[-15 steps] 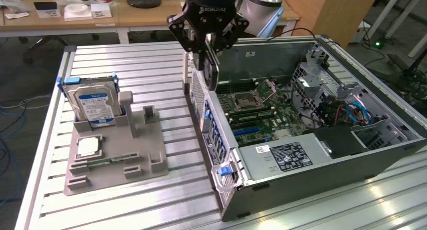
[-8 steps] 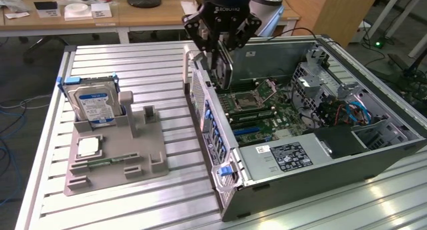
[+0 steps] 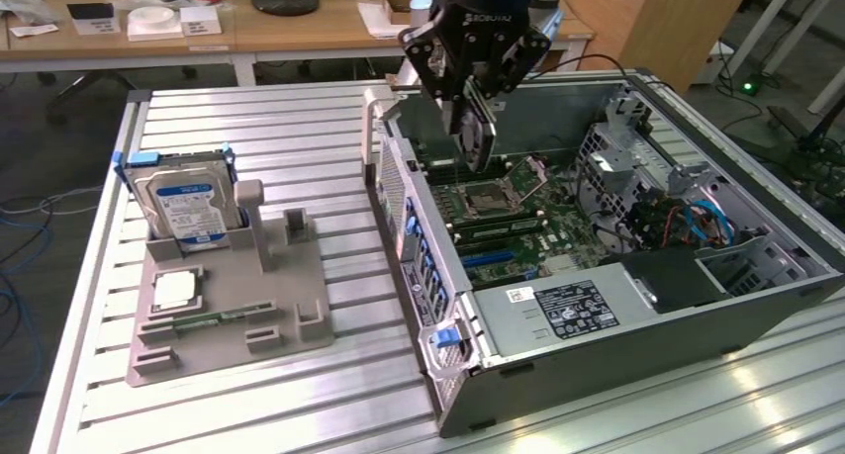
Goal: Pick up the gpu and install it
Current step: 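Pick up the gpu and move the gpu toward the slot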
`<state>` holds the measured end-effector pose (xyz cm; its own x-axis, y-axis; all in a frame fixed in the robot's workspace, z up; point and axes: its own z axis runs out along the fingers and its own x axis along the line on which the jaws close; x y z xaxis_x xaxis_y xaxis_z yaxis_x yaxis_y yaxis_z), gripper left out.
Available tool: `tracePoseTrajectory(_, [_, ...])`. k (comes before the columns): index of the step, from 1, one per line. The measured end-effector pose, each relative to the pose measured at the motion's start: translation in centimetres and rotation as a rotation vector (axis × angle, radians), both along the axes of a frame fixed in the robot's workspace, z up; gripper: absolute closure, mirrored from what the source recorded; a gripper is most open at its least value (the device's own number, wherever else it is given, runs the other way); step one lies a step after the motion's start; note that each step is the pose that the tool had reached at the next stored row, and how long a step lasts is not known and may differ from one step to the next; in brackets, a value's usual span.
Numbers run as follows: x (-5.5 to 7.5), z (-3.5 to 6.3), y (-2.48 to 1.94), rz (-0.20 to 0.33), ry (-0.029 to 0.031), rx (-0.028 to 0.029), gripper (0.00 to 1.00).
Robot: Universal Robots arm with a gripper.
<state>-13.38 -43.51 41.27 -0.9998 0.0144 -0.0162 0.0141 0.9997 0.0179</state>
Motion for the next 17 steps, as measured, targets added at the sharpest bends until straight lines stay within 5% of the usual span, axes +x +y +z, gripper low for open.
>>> tracePoseTrajectory(17, [5.0,-0.01,0.0,0.0,0.0,0.0,0.72])
